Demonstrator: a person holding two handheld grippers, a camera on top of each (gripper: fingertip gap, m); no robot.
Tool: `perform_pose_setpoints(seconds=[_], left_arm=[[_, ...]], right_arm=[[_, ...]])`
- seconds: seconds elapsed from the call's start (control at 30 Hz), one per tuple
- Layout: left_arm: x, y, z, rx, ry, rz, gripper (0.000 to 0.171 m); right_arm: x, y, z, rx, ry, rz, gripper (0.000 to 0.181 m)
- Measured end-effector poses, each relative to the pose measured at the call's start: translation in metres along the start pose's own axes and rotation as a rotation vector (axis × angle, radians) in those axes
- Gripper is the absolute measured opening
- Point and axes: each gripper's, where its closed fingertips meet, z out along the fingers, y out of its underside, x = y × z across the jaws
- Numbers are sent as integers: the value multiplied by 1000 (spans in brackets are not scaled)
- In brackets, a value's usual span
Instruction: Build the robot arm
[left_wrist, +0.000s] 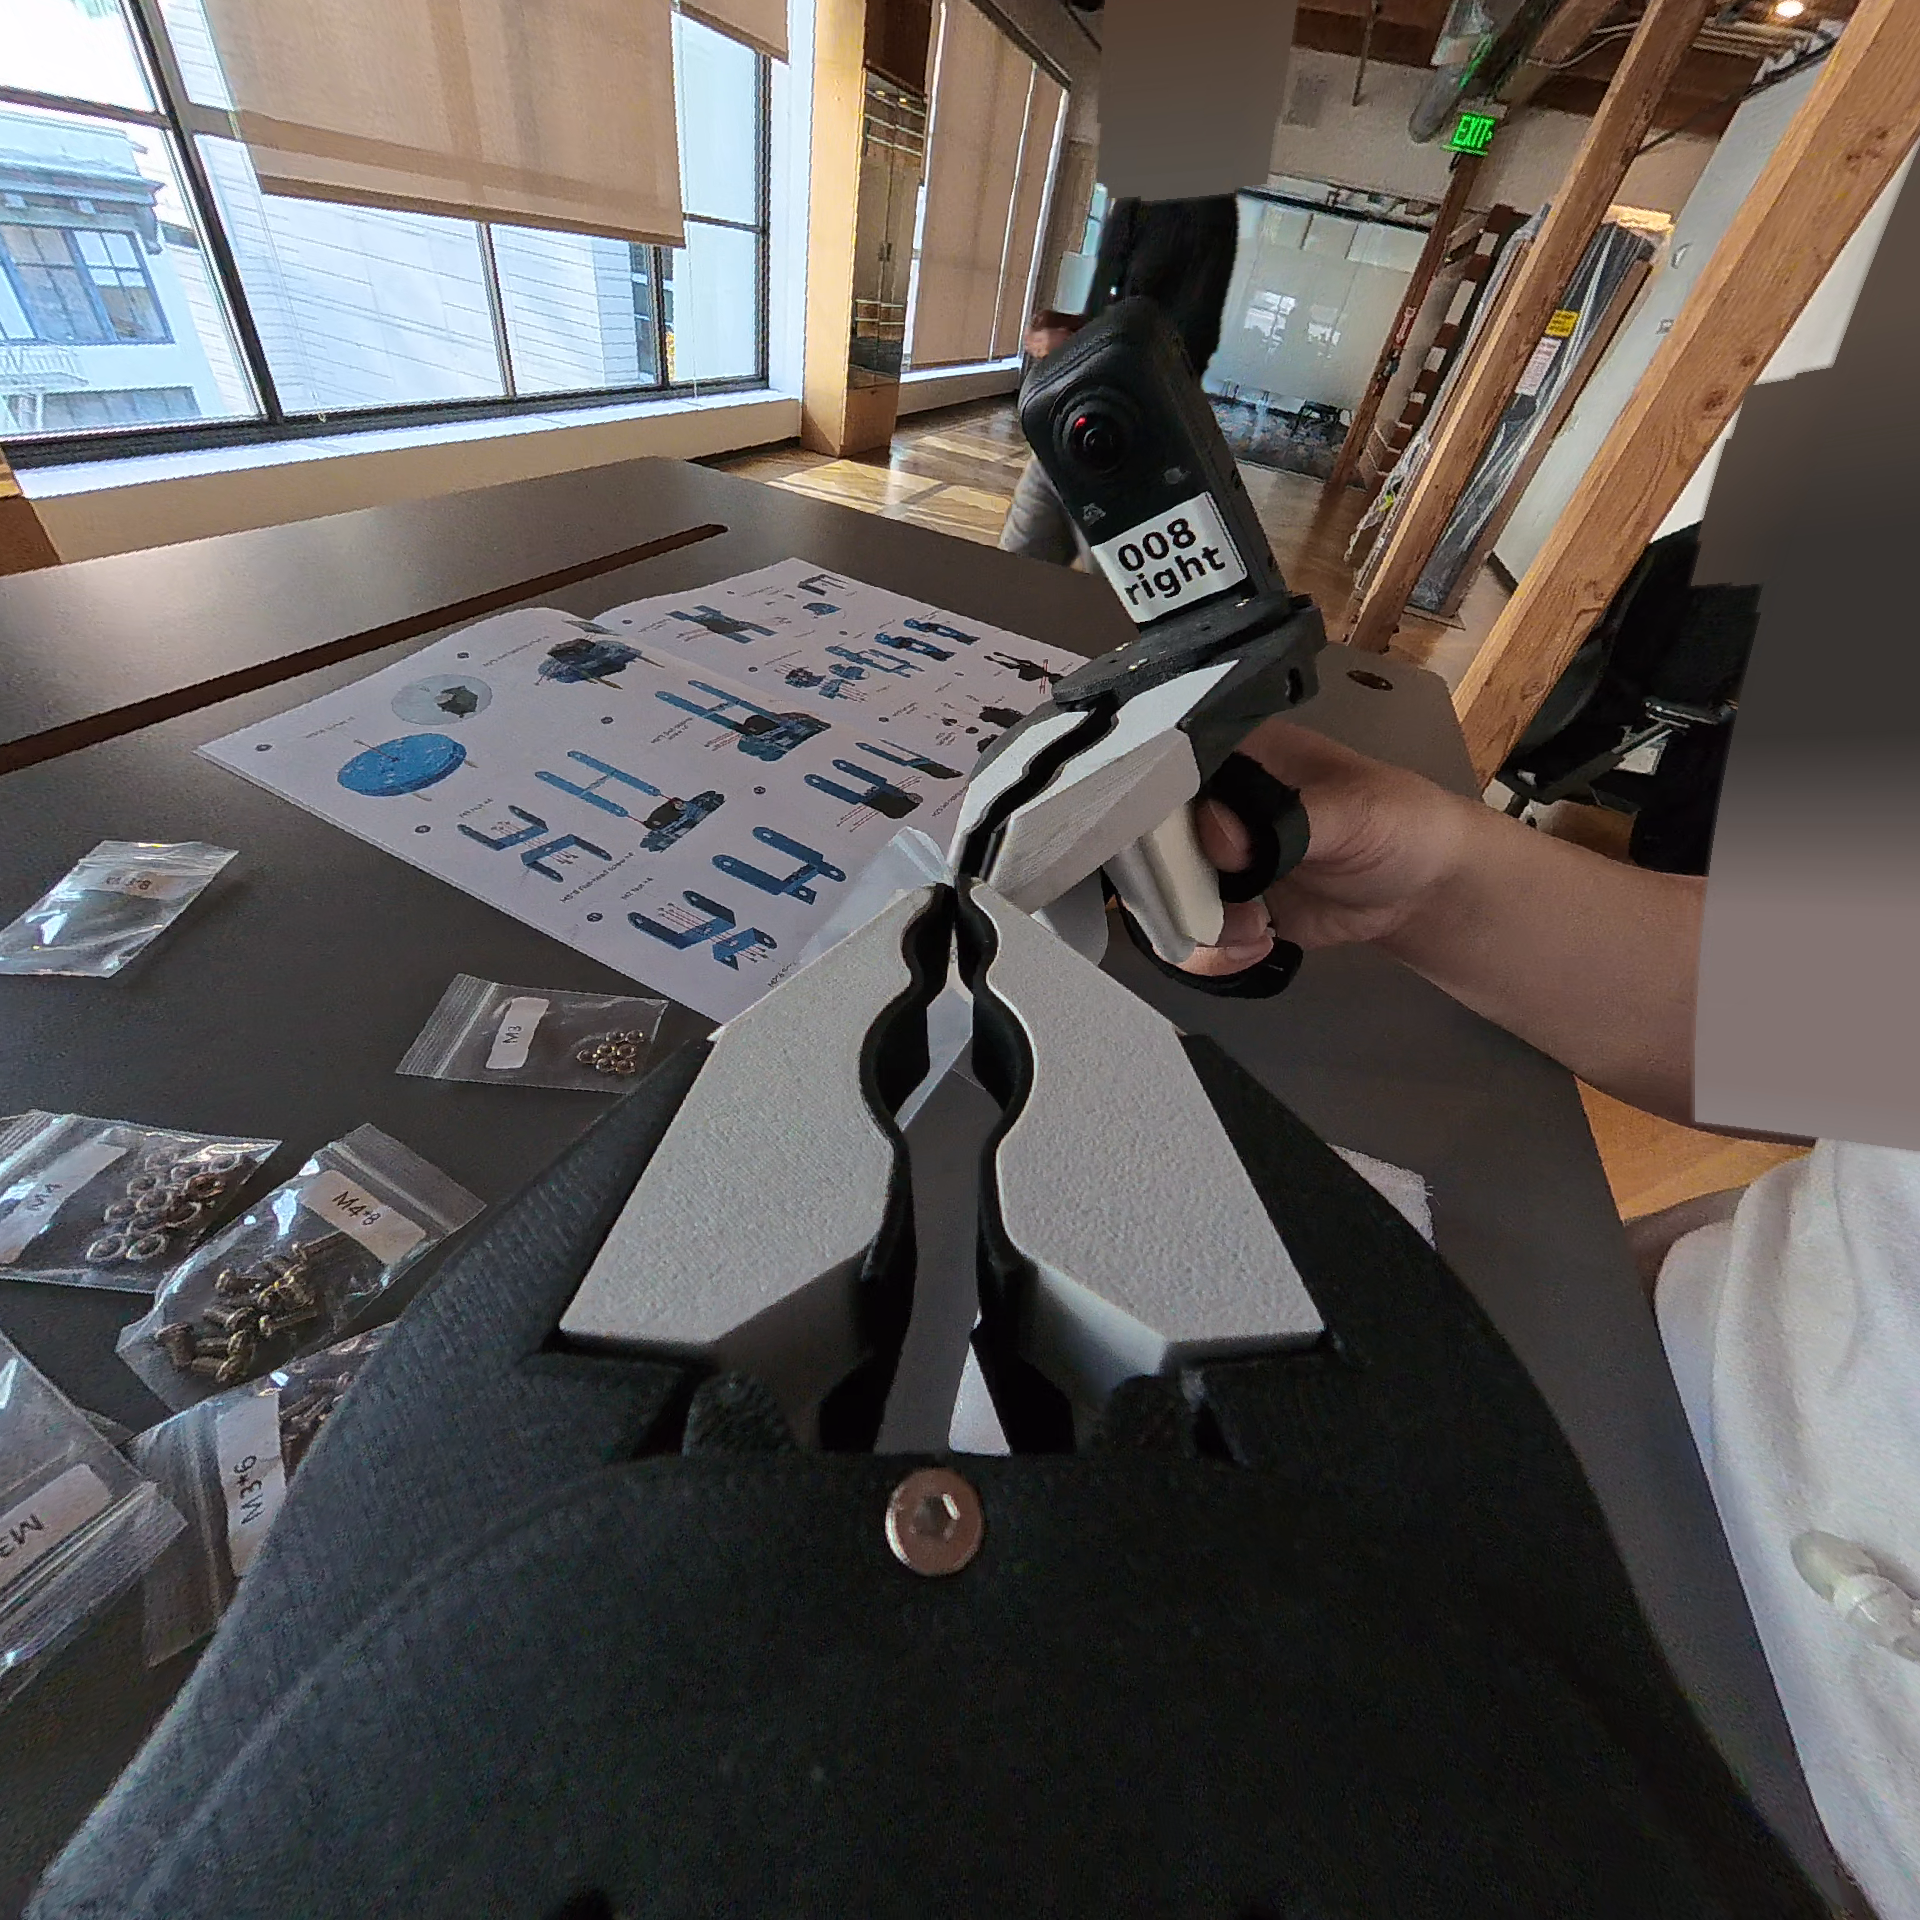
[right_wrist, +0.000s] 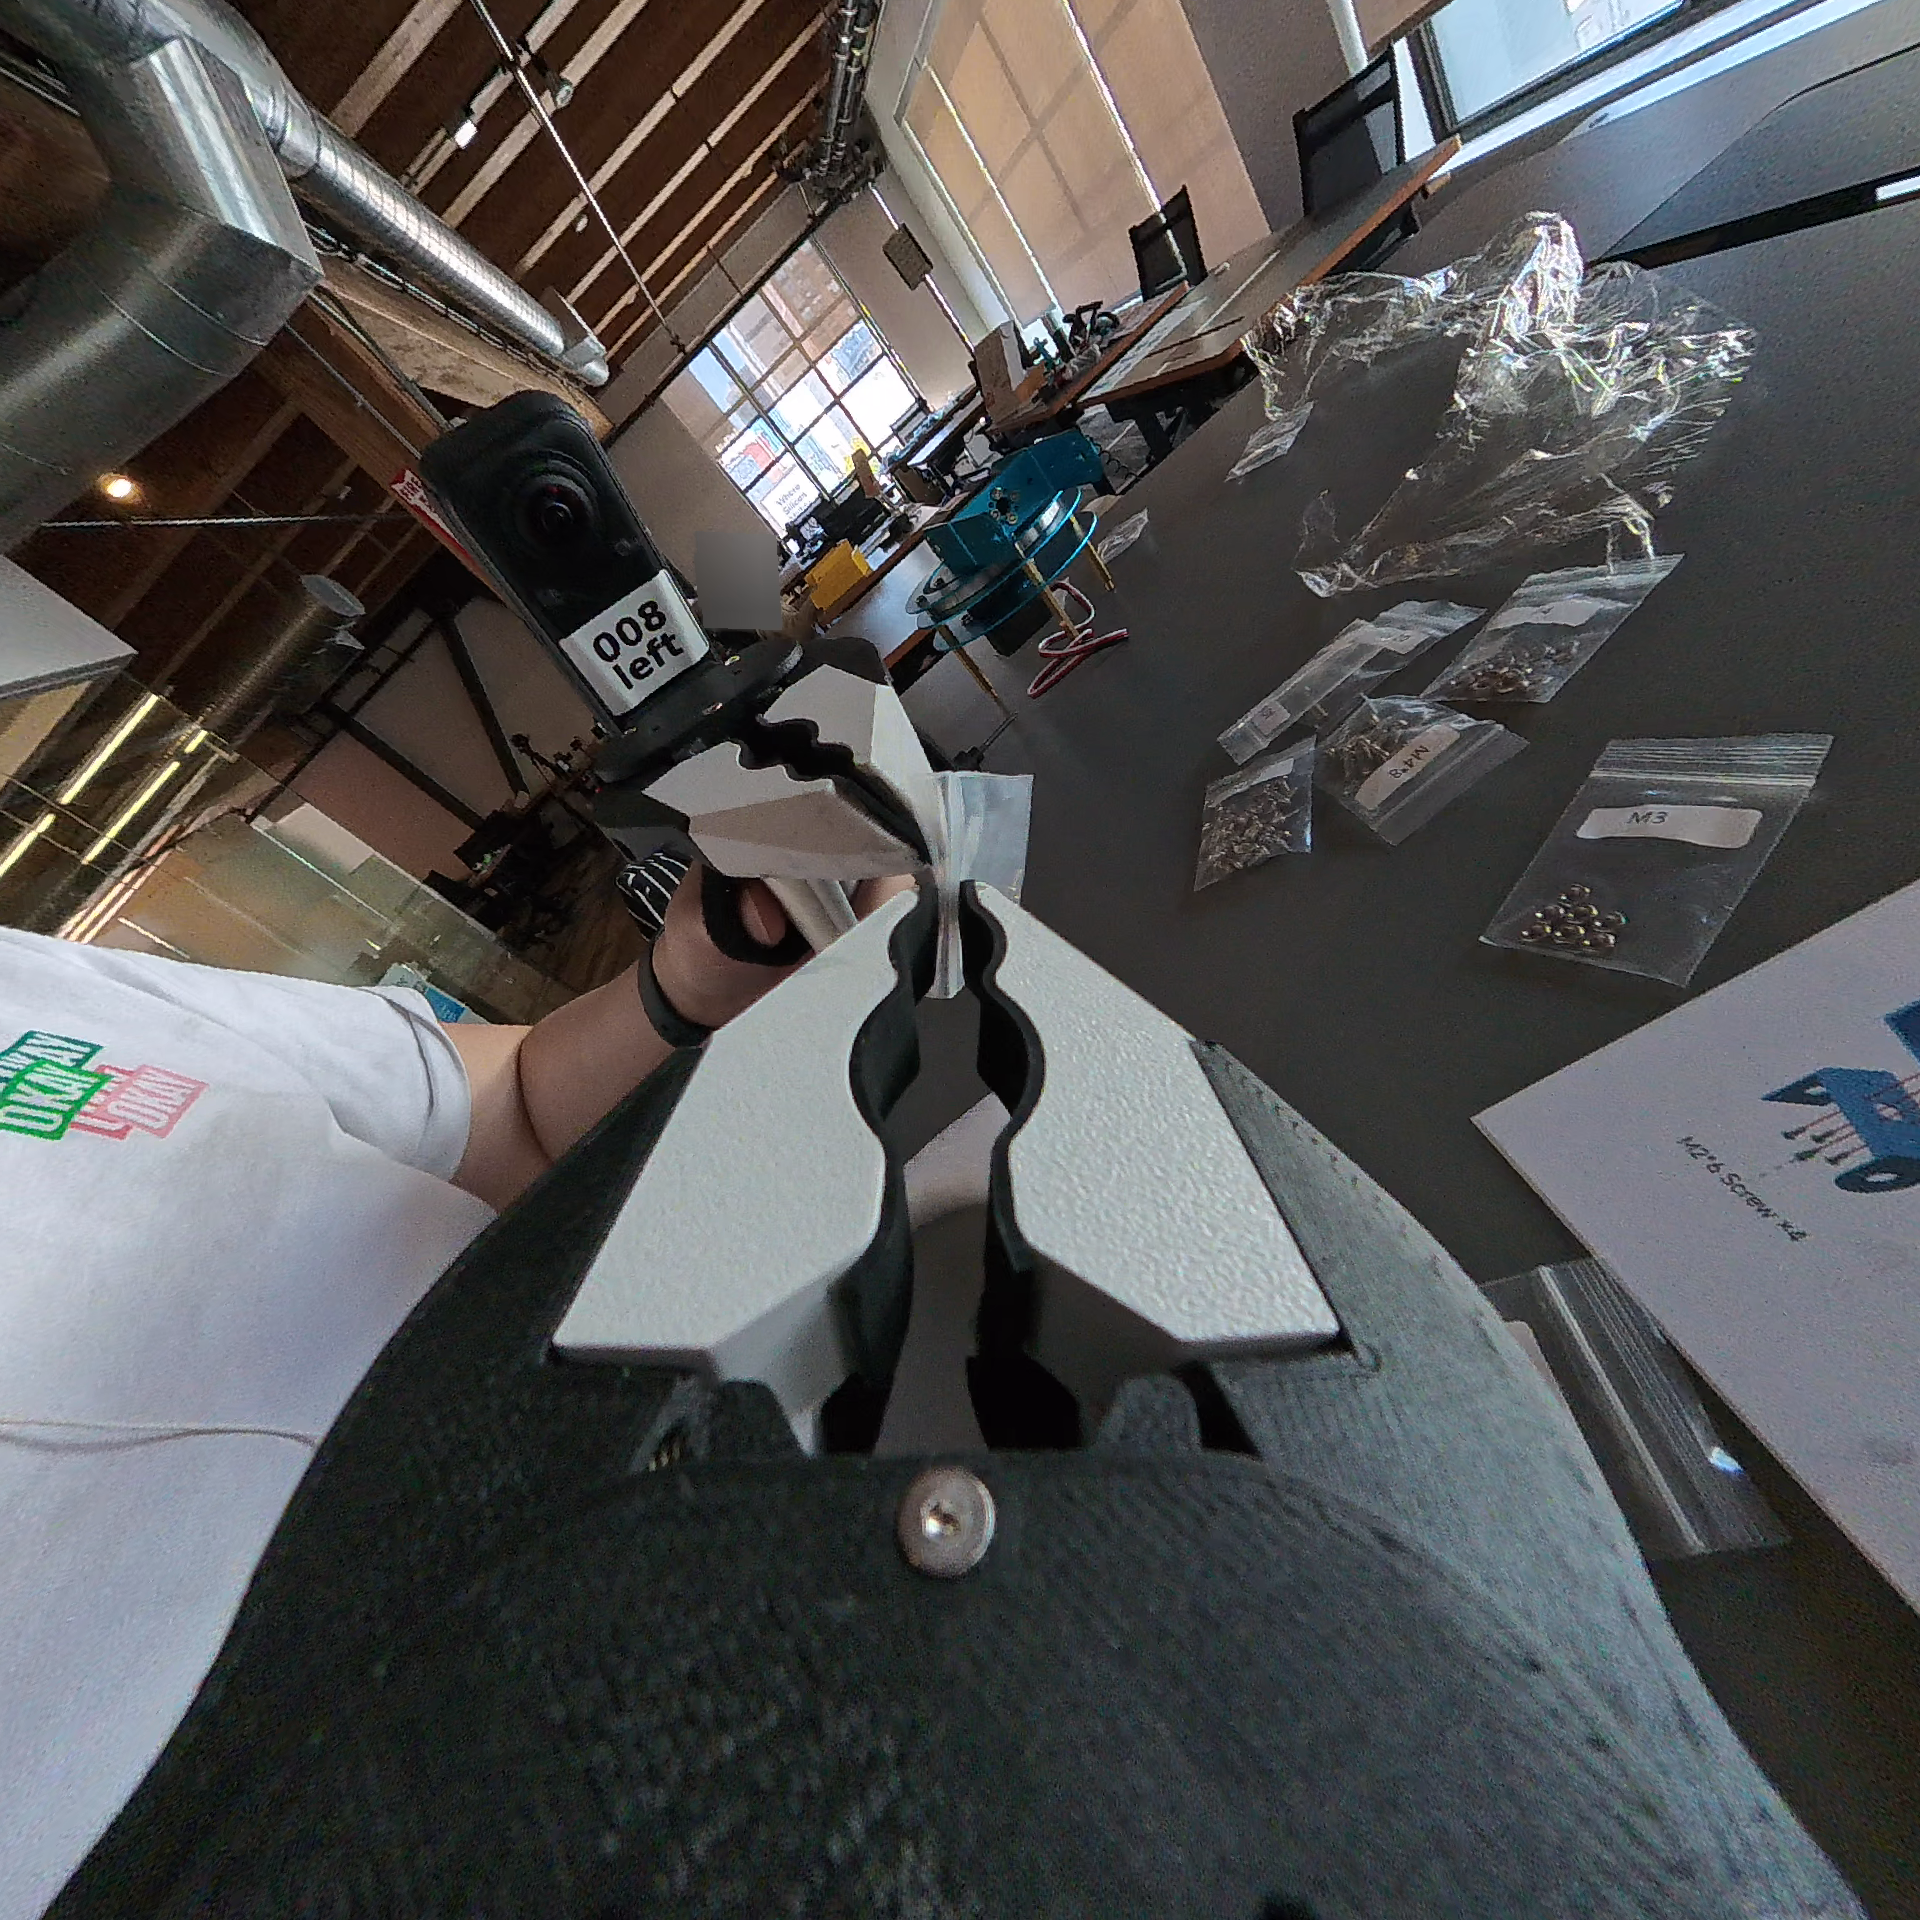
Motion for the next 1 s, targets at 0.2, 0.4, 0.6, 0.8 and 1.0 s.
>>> perform_pose_setpoints(seconds=[0.2,0.4,0.6,0.8,1.0], left_arm=[[-2,2,1,-5,-13,3,0],[-2,6,2,-21,-4,-7,0],[-10,9,-1,-19,19,-144,0],[-22,25,0,-77,15,-276,0],[-44,15,-14,-37,-50,-282,0]], right_arm=[[2,1,0,-8,27,-22,2],[6,4,1,-26,64,-58,5],[12,1,-2,-18,132,-113,11],[17,15,3,-102,149,-116,3],[20,38,4,-328,233,-507,20]])
